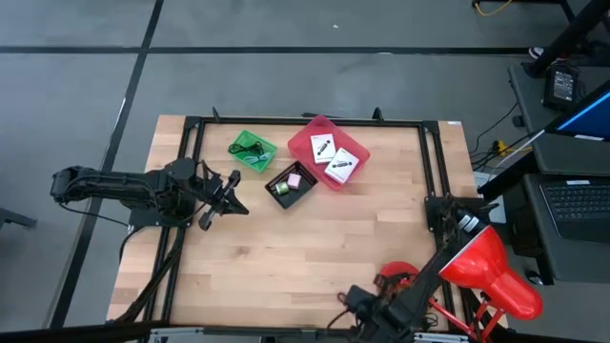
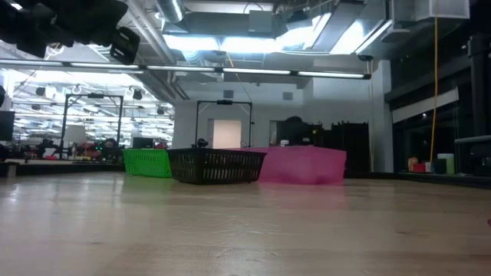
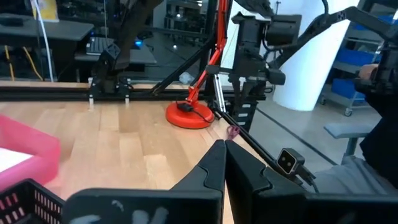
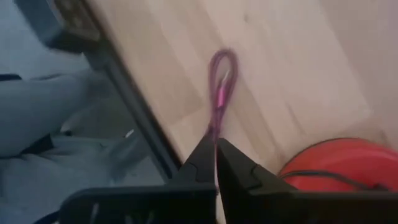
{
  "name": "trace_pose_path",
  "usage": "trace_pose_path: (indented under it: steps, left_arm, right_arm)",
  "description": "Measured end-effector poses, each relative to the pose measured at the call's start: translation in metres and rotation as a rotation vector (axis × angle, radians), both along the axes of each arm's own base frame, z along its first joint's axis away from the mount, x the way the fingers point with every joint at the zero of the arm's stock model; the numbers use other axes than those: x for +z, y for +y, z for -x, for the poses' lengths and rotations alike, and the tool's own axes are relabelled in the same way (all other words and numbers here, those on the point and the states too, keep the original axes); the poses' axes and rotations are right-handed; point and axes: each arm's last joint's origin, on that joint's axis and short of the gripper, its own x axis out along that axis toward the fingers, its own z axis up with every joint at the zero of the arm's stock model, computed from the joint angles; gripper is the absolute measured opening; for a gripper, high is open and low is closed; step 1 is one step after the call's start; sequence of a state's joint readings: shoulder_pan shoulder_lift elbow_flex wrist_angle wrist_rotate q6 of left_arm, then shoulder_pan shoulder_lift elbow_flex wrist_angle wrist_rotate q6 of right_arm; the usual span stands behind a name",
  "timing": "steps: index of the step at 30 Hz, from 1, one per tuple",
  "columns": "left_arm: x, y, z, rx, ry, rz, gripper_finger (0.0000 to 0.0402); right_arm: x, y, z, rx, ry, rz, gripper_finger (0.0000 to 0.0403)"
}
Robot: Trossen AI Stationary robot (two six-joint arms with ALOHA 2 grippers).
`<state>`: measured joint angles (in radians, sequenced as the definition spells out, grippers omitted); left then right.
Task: Pick and place items into bin
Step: Put the pink charger cable into the green bin
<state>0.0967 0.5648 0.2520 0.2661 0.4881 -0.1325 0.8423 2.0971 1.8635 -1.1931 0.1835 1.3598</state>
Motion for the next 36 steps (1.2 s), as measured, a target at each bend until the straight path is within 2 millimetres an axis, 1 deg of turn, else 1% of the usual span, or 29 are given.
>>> trace_pose_path:
  steps: [5, 7, 11, 16, 24, 28, 30, 33, 36]
  left_arm:
    - [0.0, 0.0, 0.0, 0.001, 0.004, 0.01, 0.0005]
    - [0.0, 0.0, 0.0, 0.001, 0.005, 0.011, 0.0005]
    - [0.0, 0.0, 0.0, 0.001, 0.006, 0.014, 0.0003]
    - [0.0, 0.0, 0.0, 0.001, 0.011, 0.023, 0.0004]
    - [0.0, 0.0, 0.0, 0.003, 0.023, 0.046, 0.0003]
    - [0.0, 0.0, 0.0, 0.003, 0.031, 0.063, 0.0002]
    - [-0.001, 0.0, 0.0, 0.004, 0.034, 0.07, 0.0004]
    - [-0.001, 0.0, 0.0, 0.004, 0.041, 0.084, 0.0006]
    - [-0.001, 0.0, 0.0, 0.005, 0.044, 0.087, 0.0004]
  right_arm:
    - [-0.015, 0.016, 0.009, 0.044, 0.02, 0.023, 0.0]
    - [-0.021, 0.018, 0.012, 0.049, 0.039, 0.045, 0.0002]
    - [-0.029, 0.019, 0.01, 0.014, 0.048, 0.051, 0.0017]
    - [-0.029, 0.021, 0.009, -0.013, 0.036, 0.033, 0.0055]
    - [-0.031, 0.022, 0.008, -0.106, 0.023, -0.001, 0.0144]
    - [-0.042, 0.024, 0.006, -0.104, 0.004, -0.032, 0.0181]
    - [-0.047, 0.023, 0.007, -0.1, 0.022, -0.038, 0.0196]
    - [-0.056, 0.021, 0.01, -0.098, 0.063, -0.035, 0.0209]
    - [-0.064, 0.018, 0.013, -0.1, 0.079, -0.015, 0.0213]
